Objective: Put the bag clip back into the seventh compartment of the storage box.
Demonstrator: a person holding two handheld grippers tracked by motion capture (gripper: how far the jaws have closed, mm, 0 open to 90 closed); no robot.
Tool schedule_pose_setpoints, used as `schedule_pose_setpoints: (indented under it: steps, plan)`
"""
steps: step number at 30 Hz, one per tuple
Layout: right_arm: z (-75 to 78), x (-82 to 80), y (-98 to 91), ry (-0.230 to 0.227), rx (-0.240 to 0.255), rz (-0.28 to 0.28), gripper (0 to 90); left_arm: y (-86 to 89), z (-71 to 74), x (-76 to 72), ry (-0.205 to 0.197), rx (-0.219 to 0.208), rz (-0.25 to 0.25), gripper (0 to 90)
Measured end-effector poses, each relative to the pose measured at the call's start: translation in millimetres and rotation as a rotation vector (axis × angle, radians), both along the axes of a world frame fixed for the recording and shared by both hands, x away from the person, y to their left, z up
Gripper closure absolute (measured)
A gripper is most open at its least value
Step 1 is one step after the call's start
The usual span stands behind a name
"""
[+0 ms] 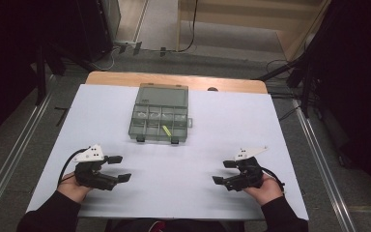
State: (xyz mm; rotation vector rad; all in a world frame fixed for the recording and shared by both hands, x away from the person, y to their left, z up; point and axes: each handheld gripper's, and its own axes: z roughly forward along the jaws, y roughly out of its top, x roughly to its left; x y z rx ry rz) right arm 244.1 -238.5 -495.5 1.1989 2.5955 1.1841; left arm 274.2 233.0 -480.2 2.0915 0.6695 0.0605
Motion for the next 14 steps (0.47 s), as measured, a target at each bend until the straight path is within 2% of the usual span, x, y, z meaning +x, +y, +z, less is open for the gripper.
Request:
schedule_pose_setpoints:
  steps: [6, 14]
  plan:
    - [-4.3, -7.1, -13.1, -0.003, -0.016, -0.024, 22.0, -0.6, -0.7, 0.0, -0.001, 0.001, -0.001, 22.4]
    - [-5.5, -6.8, -16.9, -0.002, -0.008, -0.030, 22.0, -1.0, -0.7, 0.1, 0.000, 0.002, -0.001, 22.4]
